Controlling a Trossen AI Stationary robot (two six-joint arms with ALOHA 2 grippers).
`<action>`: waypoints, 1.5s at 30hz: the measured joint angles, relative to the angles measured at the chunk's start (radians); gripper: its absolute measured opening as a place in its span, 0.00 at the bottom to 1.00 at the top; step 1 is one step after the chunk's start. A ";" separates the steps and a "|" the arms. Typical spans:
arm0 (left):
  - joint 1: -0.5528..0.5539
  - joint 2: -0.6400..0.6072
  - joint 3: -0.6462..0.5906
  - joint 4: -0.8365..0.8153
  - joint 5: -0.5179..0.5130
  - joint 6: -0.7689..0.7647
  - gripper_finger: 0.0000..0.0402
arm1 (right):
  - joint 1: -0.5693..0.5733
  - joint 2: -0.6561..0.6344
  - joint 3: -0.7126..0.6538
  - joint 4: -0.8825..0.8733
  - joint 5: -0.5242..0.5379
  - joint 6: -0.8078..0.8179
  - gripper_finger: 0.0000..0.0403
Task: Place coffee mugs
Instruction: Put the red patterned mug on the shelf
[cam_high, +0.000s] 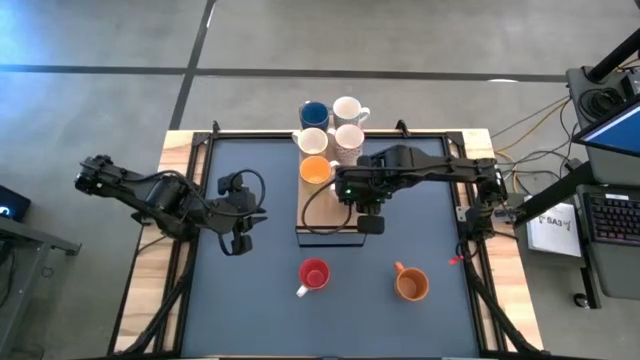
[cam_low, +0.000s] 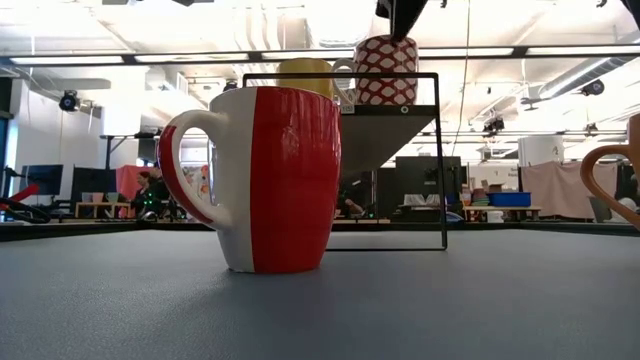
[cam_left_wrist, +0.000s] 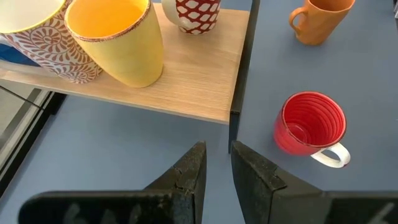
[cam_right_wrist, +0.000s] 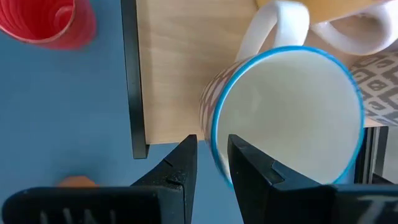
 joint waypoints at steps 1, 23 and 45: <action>0.000 0.000 0.000 0.000 0.000 0.000 0.14 | 0.000 0.000 -0.005 0.000 0.000 0.000 0.19; 0.000 0.000 0.000 0.000 0.000 0.000 0.14 | -0.029 0.003 -0.021 0.054 0.009 0.075 0.03; 0.000 0.000 0.000 0.000 0.000 0.010 0.14 | -0.142 0.003 -0.021 0.138 0.009 0.134 0.03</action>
